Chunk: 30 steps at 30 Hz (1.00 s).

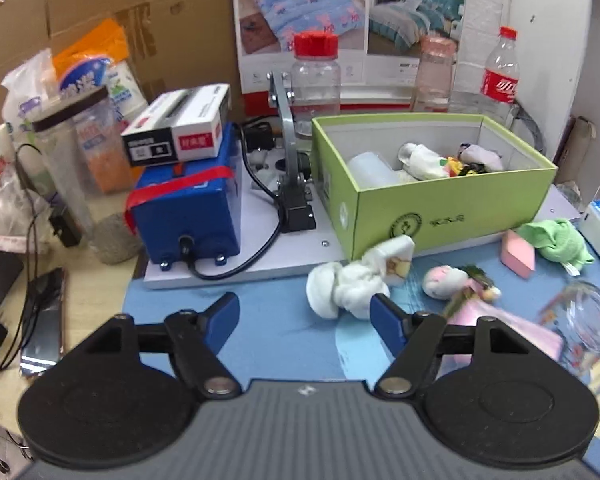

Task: Organize soft objects
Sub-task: 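Move the left tool toward the white knotted cloth while the right tool approaches the green towel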

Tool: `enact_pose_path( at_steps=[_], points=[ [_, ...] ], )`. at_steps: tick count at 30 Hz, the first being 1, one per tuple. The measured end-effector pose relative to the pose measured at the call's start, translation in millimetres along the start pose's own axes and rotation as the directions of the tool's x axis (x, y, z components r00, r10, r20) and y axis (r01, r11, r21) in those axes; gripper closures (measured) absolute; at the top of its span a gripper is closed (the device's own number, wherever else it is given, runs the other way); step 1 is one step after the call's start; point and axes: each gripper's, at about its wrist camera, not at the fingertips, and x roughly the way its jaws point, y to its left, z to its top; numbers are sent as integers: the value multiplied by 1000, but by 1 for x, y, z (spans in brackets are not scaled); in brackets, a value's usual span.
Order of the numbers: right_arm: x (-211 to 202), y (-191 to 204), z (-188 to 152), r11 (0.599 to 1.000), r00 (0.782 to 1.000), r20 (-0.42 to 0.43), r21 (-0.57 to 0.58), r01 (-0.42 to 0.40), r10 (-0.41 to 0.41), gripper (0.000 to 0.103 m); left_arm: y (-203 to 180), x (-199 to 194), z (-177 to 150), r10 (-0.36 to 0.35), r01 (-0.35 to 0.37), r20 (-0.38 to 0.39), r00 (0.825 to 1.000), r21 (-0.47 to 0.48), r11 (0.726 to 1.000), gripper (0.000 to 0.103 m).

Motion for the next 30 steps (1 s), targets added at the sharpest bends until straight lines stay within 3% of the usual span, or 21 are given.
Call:
enact_pose_path(
  at_steps=[4,9,14,17,21,25,30],
  points=[
    [11,1,10,1000,1000,-10,-10,-9,9,37,-2,46,24,-62,57,-97,993,-49,997,30],
    [32,15,35,996,1000,-10,-90,-1,0,37,-12,98,35,-165,147,-197,966,-103,984,30],
    [45,32,48,988,999,-13,-145,-46,45,37,-13,124,30,-126,104,-248,961,-101,989,29],
    [52,36,49,985,998,-32,-159,-67,62,37,9,115,13,-151,115,-234,960,-159,981,28],
    [65,40,52,974,998,-55,-223,-43,31,37,40,99,-1,-120,72,-219,968,-213,974,27],
    [85,54,59,932,997,-72,-360,-41,16,37,59,93,-8,-133,72,-219,967,-267,961,26],
    [132,75,68,834,984,-179,-540,-110,14,37,54,94,-7,-121,71,-218,968,-226,972,25]
  ],
)
